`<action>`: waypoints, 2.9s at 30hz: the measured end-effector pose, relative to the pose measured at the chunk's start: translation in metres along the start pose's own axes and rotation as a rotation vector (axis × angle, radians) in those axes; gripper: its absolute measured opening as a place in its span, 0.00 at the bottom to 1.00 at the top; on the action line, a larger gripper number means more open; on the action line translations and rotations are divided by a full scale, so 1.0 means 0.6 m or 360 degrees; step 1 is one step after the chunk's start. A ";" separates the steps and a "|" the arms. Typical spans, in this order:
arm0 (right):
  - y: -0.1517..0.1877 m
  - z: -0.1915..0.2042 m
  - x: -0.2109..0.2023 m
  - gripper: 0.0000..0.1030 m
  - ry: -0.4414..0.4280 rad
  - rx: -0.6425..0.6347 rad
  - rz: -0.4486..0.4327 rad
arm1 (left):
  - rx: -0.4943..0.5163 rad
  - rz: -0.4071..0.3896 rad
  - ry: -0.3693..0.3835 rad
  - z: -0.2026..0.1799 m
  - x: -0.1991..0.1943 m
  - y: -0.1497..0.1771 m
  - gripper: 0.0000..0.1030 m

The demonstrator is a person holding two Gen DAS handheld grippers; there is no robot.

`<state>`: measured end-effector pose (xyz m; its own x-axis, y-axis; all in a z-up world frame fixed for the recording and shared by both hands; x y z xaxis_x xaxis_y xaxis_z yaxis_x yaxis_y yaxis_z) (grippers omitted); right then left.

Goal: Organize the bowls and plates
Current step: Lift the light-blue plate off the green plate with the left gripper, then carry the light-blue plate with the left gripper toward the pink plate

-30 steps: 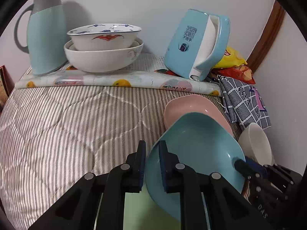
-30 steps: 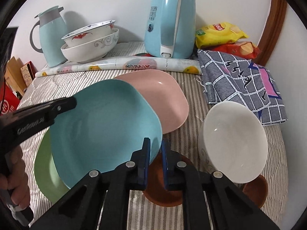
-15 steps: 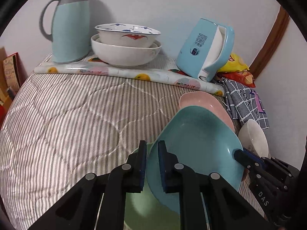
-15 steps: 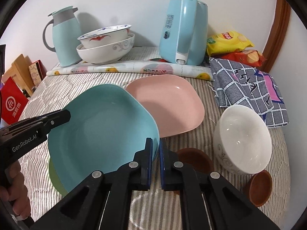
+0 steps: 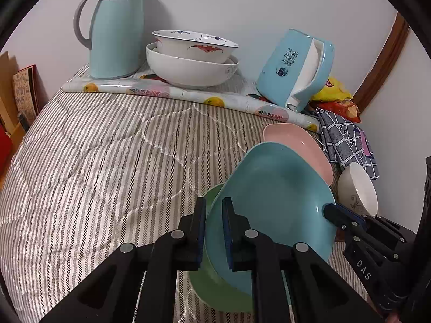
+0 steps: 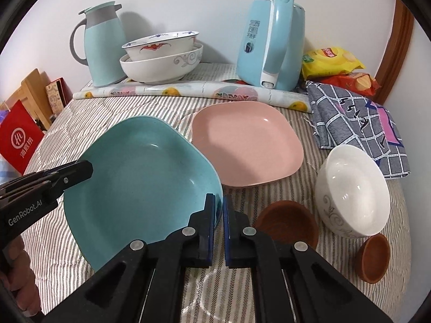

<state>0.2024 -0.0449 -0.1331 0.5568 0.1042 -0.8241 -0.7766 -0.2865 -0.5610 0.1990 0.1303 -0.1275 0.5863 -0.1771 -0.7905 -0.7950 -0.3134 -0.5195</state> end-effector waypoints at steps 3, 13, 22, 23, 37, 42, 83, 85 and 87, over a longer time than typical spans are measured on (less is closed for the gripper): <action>0.000 0.003 0.002 0.05 -0.0012 -0.0001 0.0003 | -0.0015 0.0005 0.0004 0.007 -0.002 0.002 0.12; 0.000 0.015 0.010 0.05 -0.0017 -0.0044 0.0022 | -0.0029 0.0030 -0.0002 0.015 -0.004 0.012 0.12; 0.012 0.015 0.016 0.05 -0.0026 -0.0055 0.0063 | -0.0040 0.0076 -0.0024 0.016 0.003 0.034 0.12; 0.012 0.014 0.018 0.05 -0.0028 -0.0053 0.0068 | -0.0044 0.0082 -0.0023 0.016 0.004 0.035 0.12; 0.011 0.016 -0.010 0.38 -0.0028 -0.0049 -0.0001 | -0.0075 0.0082 -0.0042 0.024 -0.018 0.040 0.24; 0.013 0.010 -0.026 0.40 -0.0044 -0.0030 -0.0021 | -0.0064 0.0054 -0.0040 0.010 -0.031 0.037 0.28; -0.041 -0.148 -0.022 0.66 0.0069 0.0147 -0.0060 | 0.0023 0.0013 -0.0154 -0.112 0.065 -0.053 0.28; -0.046 -0.151 -0.016 0.66 0.0071 0.0148 -0.0059 | 0.0029 0.0010 -0.0167 -0.111 0.071 -0.056 0.28; -0.049 -0.152 -0.011 0.66 0.0077 0.0143 -0.0059 | 0.0035 0.0028 -0.0156 -0.110 0.078 -0.058 0.34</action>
<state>0.2486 -0.1241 -0.1039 0.5977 0.0665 -0.7989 -0.7772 -0.1966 -0.5978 0.2645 0.0714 -0.1246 0.5552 -0.0896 -0.8269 -0.8087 -0.2906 -0.5115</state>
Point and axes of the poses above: each gripper's, at about its wrist camera, not at the fingertips, and x roughly the way its jaws point, z to its left, y to its underside, the point moved 2 cm from there along x, roughly the way its jaws point, and after that the axes turned 8 degrees about -x, right-handed, at the moved point
